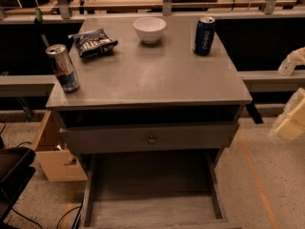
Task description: Move pepsi can near redbull can
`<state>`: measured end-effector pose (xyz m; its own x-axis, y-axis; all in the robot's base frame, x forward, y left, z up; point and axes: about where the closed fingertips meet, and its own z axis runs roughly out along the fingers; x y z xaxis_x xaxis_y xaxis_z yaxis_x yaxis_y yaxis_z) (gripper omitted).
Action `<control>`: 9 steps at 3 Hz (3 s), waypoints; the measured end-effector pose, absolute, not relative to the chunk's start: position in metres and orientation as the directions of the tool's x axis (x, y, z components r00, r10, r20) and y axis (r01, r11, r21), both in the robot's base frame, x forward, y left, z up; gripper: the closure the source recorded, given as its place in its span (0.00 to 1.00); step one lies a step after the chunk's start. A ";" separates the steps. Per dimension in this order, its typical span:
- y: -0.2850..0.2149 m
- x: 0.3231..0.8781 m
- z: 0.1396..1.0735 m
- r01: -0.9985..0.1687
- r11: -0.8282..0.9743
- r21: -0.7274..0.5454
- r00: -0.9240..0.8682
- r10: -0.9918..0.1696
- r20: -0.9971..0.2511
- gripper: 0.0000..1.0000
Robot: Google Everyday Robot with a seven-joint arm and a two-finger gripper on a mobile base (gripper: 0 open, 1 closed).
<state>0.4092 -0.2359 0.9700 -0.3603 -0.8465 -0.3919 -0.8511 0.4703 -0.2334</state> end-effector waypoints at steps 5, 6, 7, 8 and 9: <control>-0.255 0.524 0.986 -0.578 0.790 -0.203 -0.250 -0.408 -0.878 0.00; -0.242 0.570 0.977 -0.564 0.799 -0.211 -0.219 -0.390 -0.894 0.00; -0.242 0.654 0.963 -0.487 0.850 -0.202 -0.162 -0.316 -0.935 0.00; -0.250 0.715 0.950 -0.445 0.877 -0.182 -0.137 -0.268 -0.954 0.00; -0.248 0.764 0.937 -0.443 0.886 -0.136 -0.131 -0.214 -0.968 0.00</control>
Offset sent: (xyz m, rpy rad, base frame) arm 0.1627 -0.0812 0.0643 0.5908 -0.7817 -0.4057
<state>0.7644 -0.2478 0.9368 -0.1311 -0.2143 -0.9679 -0.4431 0.8861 -0.1362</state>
